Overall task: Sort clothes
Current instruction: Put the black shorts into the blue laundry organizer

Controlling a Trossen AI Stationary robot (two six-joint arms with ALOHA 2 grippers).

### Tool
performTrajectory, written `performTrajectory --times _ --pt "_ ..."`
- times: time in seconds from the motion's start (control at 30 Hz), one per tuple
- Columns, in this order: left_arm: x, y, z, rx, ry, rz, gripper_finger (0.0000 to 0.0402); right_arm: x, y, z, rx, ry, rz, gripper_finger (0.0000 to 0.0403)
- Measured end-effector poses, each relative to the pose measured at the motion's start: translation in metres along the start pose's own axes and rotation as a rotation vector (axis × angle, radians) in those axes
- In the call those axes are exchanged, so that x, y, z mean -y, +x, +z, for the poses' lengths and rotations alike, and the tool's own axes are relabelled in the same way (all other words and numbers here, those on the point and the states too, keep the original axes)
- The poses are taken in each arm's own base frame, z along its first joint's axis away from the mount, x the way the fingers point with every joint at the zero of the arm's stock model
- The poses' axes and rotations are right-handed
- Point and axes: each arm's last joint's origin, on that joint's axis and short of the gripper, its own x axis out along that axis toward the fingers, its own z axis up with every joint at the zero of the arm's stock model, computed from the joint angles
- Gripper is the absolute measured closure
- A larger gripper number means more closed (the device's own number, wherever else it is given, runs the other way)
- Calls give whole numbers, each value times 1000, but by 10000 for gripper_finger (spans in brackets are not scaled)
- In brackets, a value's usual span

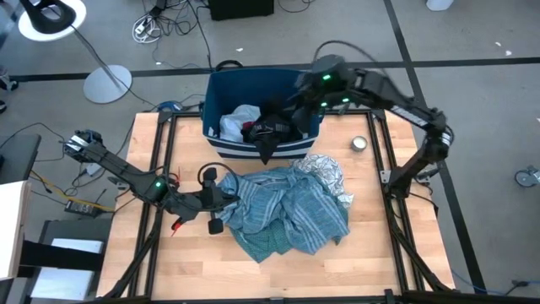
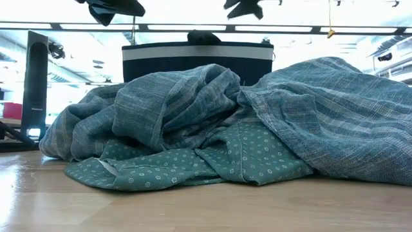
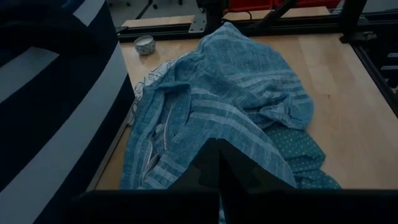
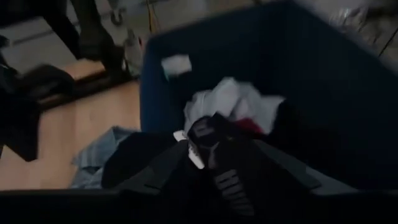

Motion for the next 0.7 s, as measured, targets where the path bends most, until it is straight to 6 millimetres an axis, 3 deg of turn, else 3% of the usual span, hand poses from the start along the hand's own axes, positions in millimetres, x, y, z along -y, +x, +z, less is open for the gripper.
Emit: performTrajectory --times 0.17,0.33,0.47,0.7 --pt "0 0 0 -2 -11 1 401 0 60 -11 -121 39 14 303" --pt "0 0 0 -3 -11 1 401 24 119 -16 -97 106 -16 392" --pt "0 0 0 -4 -11 1 401 54 157 -26 -101 260 -48 384" --pt "-1 0 -2 -16 -2 5 401 82 217 -82 -404 284 -156 399"
